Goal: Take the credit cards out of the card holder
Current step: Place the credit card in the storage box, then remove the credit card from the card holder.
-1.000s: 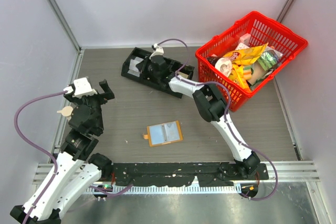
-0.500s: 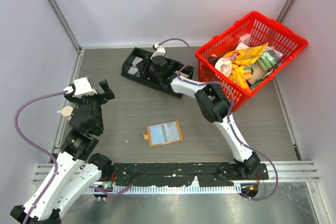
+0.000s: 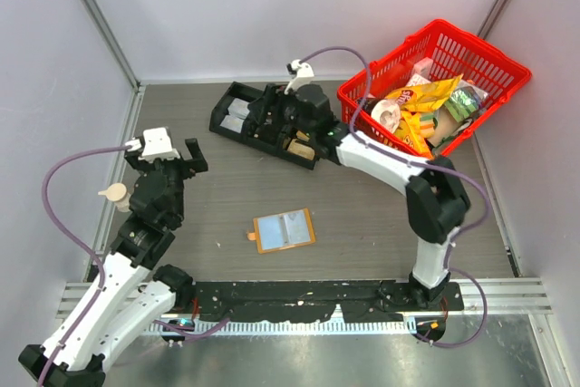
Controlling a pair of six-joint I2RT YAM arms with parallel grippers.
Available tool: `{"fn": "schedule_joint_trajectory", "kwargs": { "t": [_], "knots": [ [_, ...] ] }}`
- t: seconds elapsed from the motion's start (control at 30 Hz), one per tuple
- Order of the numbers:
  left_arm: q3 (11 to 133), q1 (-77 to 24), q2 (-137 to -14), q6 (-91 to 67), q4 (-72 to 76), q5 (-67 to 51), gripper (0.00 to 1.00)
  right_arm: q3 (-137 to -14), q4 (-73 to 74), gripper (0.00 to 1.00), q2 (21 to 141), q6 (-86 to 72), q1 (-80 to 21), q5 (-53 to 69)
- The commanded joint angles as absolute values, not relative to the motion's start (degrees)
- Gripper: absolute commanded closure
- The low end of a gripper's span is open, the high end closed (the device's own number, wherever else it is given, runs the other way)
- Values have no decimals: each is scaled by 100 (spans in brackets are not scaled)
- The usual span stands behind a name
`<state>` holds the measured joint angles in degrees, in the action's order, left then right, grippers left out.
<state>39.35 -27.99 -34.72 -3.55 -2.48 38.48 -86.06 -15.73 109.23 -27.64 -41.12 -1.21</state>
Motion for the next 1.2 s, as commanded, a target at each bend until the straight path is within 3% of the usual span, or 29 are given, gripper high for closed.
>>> {"fn": "schedule_joint_trajectory", "kwargs": {
  "t": [0.0, 0.27, 0.47, 0.7, 0.9, 1.17],
  "knots": [
    [4411, -2769, -3848, -930, -702, 3201, 0, -7685, -1118, 25, 9847, -2575, -4096, 255],
    [5361, -2786, -4868, -2538, -2099, 1830, 2, -5864, -335, 25, 8343, -2847, -4096, 35],
    [4809, -3189, -5115, -4032, -2320, 792, 9, -4835, -35, 30, 7787, -3120, -4253, 246],
    [4140, -4525, -5501, -5000, -2250, 1098, 19, -3956, -298, 43, 7752, -3629, -4587, 430],
    [3789, -4983, -6011, -5396, -2136, 1134, 24, -3692, -606, 51, 8085, -3876, -4702, 624],
    [3481, -5124, -6767, -5678, -1986, 1107, 46, -3727, -633, 62, 8543, -3858, -4711, 747]
  ]
}}
